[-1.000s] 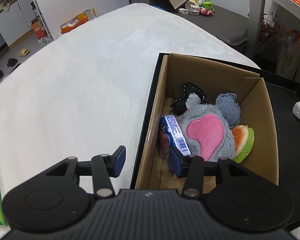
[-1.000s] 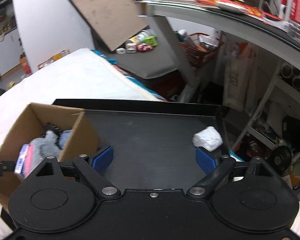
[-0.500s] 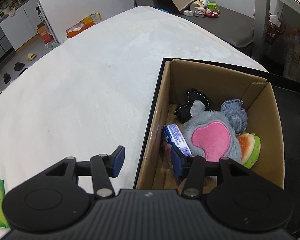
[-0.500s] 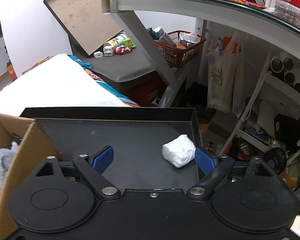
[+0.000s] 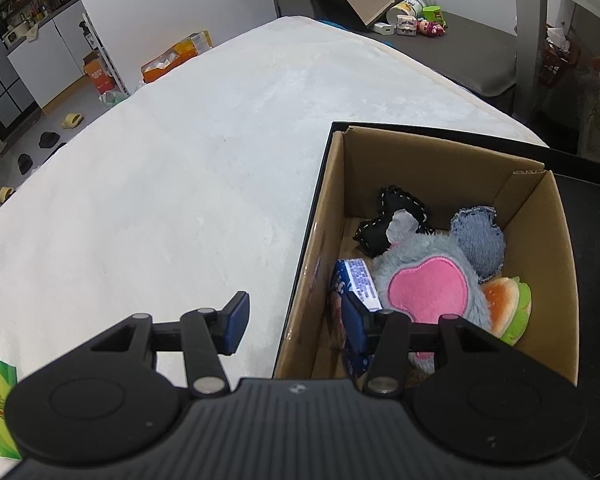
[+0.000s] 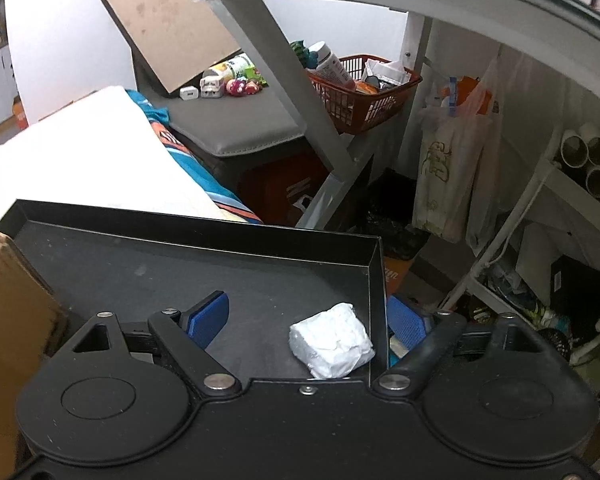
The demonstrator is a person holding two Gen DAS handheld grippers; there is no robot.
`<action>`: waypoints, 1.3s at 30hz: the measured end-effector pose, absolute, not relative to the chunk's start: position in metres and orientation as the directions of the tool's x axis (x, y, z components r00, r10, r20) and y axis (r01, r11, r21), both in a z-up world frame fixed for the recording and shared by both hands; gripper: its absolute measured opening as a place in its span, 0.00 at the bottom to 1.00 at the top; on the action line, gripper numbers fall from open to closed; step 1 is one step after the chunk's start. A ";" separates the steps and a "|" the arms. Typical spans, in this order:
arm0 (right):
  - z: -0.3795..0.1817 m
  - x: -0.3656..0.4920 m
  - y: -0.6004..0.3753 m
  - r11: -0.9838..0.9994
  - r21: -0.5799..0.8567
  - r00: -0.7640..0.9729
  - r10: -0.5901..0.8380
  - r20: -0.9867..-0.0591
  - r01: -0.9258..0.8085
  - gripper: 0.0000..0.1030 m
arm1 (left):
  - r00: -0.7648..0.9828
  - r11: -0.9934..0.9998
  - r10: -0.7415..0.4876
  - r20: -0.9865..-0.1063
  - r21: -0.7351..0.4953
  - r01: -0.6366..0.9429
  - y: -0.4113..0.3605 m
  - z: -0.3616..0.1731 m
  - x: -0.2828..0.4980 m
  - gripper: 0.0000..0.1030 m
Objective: Organize soft objects
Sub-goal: 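Move the right tool to the white tissue ball and grasp it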
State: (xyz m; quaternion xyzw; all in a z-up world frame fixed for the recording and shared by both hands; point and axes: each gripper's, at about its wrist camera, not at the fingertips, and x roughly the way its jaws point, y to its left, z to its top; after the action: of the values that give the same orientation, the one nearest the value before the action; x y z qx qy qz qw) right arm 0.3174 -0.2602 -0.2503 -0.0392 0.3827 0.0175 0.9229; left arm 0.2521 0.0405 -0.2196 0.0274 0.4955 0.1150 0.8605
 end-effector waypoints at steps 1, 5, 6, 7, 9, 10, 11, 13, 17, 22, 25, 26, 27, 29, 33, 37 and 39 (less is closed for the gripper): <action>-0.251 0.320 -0.260 0.996 -0.066 0.705 0.000 -0.709 -0.067 0.82 | 0.482 0.972 0.226 -0.846 0.161 -0.173 0.041 -0.220 0.252 0.48; -0.257 0.327 -0.260 0.992 -0.096 0.691 -0.010 -0.723 -0.085 0.82 | 0.480 0.971 0.228 -0.847 0.162 -0.176 0.041 -0.220 0.253 0.48; -0.258 0.329 -0.260 0.991 -0.102 0.684 -0.014 -0.729 -0.089 0.81 | 0.480 0.971 0.228 -0.847 0.162 -0.176 0.040 -0.220 0.253 0.48; -0.260 0.330 -0.260 0.990 -0.105 0.678 -0.014 -0.735 -0.093 0.80 | 0.479 0.971 0.228 -0.848 0.162 -0.176 0.041 -0.220 0.253 0.48; -0.263 0.331 -0.259 0.987 -0.123 0.669 -0.023 -0.743 -0.103 0.80 | 0.477 0.971 0.227 -0.849 0.159 -0.178 0.041 -0.220 0.253 0.48; -0.264 0.330 -0.258 0.984 -0.138 0.665 -0.029 -0.747 -0.112 0.80 | 0.476 0.971 0.226 -0.850 0.158 -0.179 0.041 -0.220 0.253 0.48; -0.265 0.329 -0.257 0.982 -0.150 0.663 -0.034 -0.747 -0.119 0.79 | 0.475 0.971 0.225 -0.851 0.156 -0.181 0.042 -0.220 0.253 0.48; -0.265 0.327 -0.256 0.979 -0.165 0.655 -0.047 -0.754 -0.119 0.76 | 0.473 0.971 0.223 -0.853 0.152 -0.183 0.043 -0.220 0.253 0.48; -0.270 0.325 -0.262 0.980 -0.167 0.621 -0.067 -0.781 -0.106 0.60 | 0.472 0.973 0.216 -0.854 0.146 -0.181 0.044 -0.220 0.251 0.48; -0.262 0.317 -0.272 0.986 -0.148 0.627 -0.064 -0.777 -0.083 0.45 | 0.465 0.974 0.206 -0.861 0.133 -0.185 0.047 -0.221 0.250 0.48; -0.258 0.309 -0.271 0.984 -0.153 0.646 -0.062 -0.761 -0.085 0.43 | 0.467 0.974 0.202 -0.861 0.129 -0.184 0.047 -0.220 0.249 0.48; -0.257 0.307 -0.271 0.983 -0.162 0.653 -0.065 -0.755 -0.089 0.41 | 0.468 0.975 0.201 -0.860 0.129 -0.182 0.046 -0.220 0.249 0.48; -0.257 0.305 -0.270 0.981 -0.168 0.658 -0.067 -0.750 -0.092 0.40 | 0.469 0.975 0.200 -0.861 0.129 -0.179 0.046 -0.221 0.248 0.48; -0.255 0.300 -0.270 0.982 -0.157 0.667 -0.049 -0.743 -0.103 0.13 | 0.468 0.976 0.196 -0.862 0.125 -0.178 0.047 -0.221 0.248 0.48; -0.249 0.293 -0.268 0.984 -0.139 0.660 -0.030 -0.750 -0.113 0.09 | 0.463 0.977 0.183 -0.867 0.108 -0.185 0.050 -0.220 0.247 0.48; -0.245 0.289 -0.265 0.984 -0.130 0.661 -0.016 -0.751 -0.124 0.10 | 0.470 0.978 0.179 -0.864 0.105 -0.179 0.049 -0.219 0.245 0.48; -0.245 0.291 -0.264 0.983 -0.136 0.659 -0.019 -0.752 -0.126 0.26 | 0.470 0.979 0.177 -0.865 0.104 -0.177 0.050 -0.219 0.244 0.48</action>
State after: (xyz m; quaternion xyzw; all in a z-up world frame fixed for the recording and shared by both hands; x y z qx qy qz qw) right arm 0.2914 -0.2640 -0.2452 -0.0882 0.4117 0.0295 0.9066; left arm 0.2435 0.0495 -0.2193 -0.0001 0.5042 0.1034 0.8574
